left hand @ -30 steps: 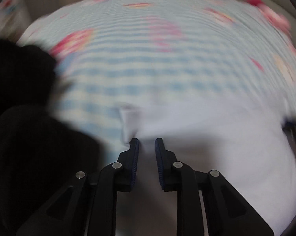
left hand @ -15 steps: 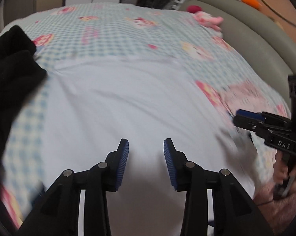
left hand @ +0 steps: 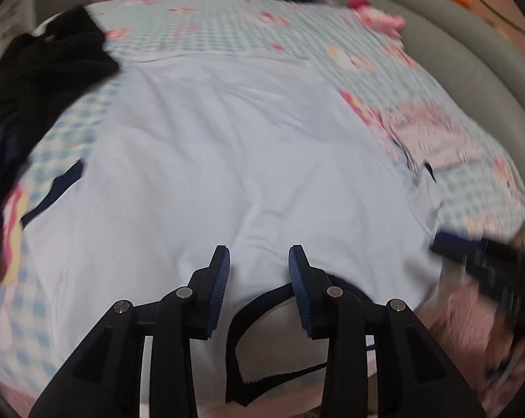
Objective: Fold clothes
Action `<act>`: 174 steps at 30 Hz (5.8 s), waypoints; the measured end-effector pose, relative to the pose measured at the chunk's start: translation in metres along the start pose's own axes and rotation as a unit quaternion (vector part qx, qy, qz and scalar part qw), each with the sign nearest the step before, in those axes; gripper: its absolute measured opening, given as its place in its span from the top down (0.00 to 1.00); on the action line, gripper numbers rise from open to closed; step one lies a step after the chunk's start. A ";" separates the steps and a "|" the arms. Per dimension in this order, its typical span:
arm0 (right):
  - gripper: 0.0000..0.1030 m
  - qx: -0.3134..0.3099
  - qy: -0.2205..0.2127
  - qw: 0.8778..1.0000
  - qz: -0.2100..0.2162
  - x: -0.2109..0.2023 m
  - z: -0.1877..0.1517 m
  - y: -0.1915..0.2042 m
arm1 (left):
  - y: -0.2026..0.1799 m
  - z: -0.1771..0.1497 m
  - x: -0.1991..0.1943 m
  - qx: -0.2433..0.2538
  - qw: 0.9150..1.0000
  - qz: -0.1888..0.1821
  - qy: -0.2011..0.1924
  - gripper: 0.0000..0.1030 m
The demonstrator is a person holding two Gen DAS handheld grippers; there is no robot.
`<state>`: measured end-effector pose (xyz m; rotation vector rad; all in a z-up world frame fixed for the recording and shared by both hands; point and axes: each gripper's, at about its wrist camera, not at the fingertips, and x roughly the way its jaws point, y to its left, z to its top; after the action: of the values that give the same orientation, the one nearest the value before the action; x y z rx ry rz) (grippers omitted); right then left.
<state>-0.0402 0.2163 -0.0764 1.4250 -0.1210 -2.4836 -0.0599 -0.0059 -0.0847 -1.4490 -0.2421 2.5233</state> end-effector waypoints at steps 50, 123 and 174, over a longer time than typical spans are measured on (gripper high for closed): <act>0.58 0.018 -0.025 1.000 -0.001 -0.009 -0.085 0.016 | 0.073 -0.136 -0.030 -0.263 0.958 -0.110 -0.040 0.60; 0.81 0.010 0.036 0.999 0.006 0.013 -0.088 -0.032 | 0.036 -0.128 -0.026 -0.054 0.997 -0.002 0.047 0.94; 0.97 -0.044 -0.122 0.992 0.009 -0.012 -0.017 -0.038 | -0.085 -0.056 0.017 -0.004 0.999 -0.048 0.019 0.90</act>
<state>-0.0277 0.2567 -0.0828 1.0789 -0.0719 -2.6039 -0.0105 0.0817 -0.1053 -1.4499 -0.3090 2.4197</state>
